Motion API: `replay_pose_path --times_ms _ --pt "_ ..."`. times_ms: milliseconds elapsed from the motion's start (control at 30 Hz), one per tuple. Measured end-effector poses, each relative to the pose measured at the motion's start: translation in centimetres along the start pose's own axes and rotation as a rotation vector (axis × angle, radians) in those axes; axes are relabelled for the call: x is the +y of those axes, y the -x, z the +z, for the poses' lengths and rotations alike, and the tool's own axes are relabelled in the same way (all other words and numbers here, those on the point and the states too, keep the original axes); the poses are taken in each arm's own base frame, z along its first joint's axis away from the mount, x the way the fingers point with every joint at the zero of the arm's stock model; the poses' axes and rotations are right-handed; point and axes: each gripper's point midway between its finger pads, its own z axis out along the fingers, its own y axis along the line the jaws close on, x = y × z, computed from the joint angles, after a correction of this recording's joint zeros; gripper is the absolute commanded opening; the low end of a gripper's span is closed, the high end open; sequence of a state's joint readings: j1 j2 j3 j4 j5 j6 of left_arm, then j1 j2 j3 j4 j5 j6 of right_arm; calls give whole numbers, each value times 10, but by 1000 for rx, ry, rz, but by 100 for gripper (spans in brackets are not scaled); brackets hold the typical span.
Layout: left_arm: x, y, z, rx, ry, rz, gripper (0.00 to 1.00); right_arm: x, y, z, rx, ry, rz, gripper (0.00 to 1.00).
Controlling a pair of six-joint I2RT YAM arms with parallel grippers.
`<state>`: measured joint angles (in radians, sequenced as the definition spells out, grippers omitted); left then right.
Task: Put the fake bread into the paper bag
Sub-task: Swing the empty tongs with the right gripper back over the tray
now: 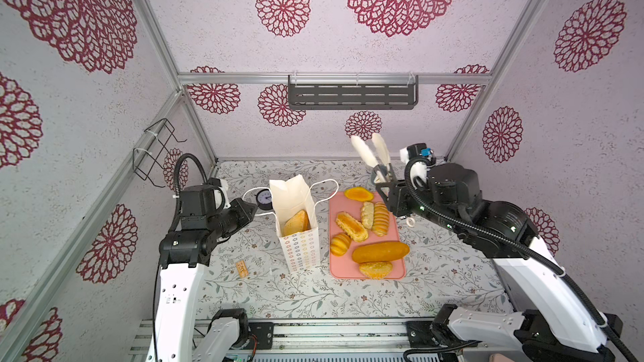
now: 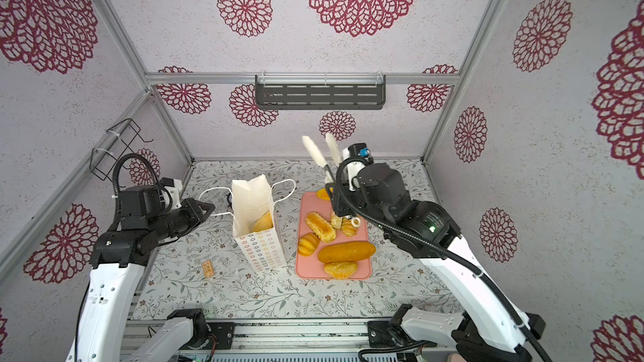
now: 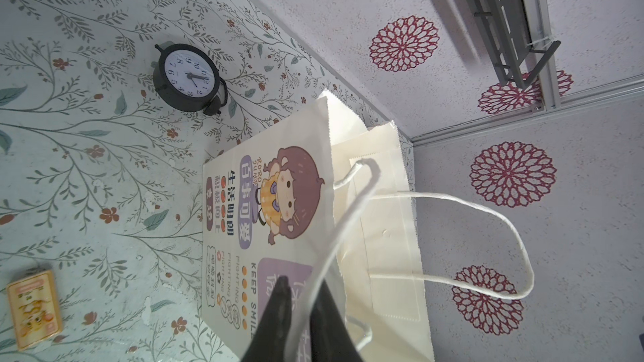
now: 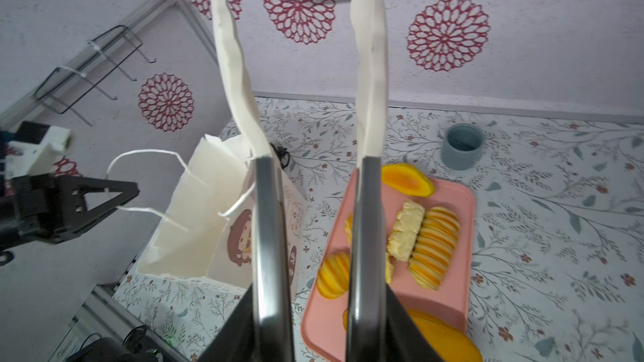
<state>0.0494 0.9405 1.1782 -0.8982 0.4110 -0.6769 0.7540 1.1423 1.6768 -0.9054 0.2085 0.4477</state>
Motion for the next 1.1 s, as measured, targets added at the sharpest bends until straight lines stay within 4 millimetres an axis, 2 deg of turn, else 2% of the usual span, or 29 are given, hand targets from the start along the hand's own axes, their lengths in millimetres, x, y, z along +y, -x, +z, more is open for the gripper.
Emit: replay_pose_path --times_ms 133,267,367,567,800,967,1100 --pt "0 1 0 -4 0 5 8 -37 -23 18 87 -110 42 45" --pt "1 2 0 -8 6 15 1 -71 -67 45 247 -197 83 44" --pt "-1 6 1 -9 8 23 0 -89 -101 63 363 -239 108 44" --pt "-4 18 4 -20 19 46 0 -111 -151 89 537 -280 152 45" --pt "-2 28 3 -40 37 65 0 -120 -184 114 658 -281 160 46" --pt "0 30 5 -36 39 67 30 -121 -195 126 701 -274 160 49" --pt "0 29 8 -32 30 65 42 -121 -200 131 725 -269 158 48"
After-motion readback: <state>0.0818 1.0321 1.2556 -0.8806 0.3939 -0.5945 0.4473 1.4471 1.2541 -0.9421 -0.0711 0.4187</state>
